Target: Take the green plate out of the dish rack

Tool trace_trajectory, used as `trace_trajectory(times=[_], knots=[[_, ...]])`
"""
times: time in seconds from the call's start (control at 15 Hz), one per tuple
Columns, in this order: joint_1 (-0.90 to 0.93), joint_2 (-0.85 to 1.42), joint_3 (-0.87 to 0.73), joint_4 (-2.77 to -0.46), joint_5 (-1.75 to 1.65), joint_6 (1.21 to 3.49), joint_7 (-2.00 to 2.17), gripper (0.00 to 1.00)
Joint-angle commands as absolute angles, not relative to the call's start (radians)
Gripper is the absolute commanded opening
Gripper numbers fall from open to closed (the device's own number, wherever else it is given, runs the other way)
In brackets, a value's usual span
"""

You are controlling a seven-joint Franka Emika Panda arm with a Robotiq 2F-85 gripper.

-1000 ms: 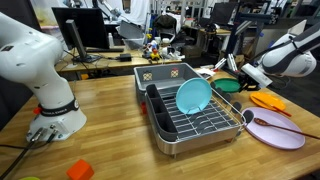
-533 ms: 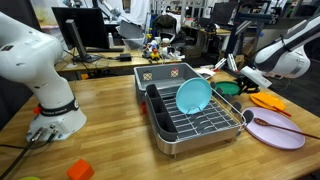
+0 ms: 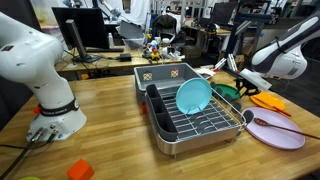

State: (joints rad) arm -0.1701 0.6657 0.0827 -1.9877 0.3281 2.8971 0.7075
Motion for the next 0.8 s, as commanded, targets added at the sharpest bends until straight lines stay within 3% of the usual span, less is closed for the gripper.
trace_trajectory(times=[0.0,0.33,0.4,0.53,0.73], knots=[[-0.132,0.657,0.045,-1.984,0.366,2.867,0.659,0.59],[-0.041,0.585,-0.079,-2.06,0.318,2.906,0.672,0.94],[-0.061,0.634,-0.054,-2.003,0.35,2.894,0.673,0.77],[-0.044,0.607,-0.076,-2.025,0.344,2.895,0.673,0.91],[-0.036,0.602,-0.08,-2.036,0.343,2.896,0.673,0.94]])
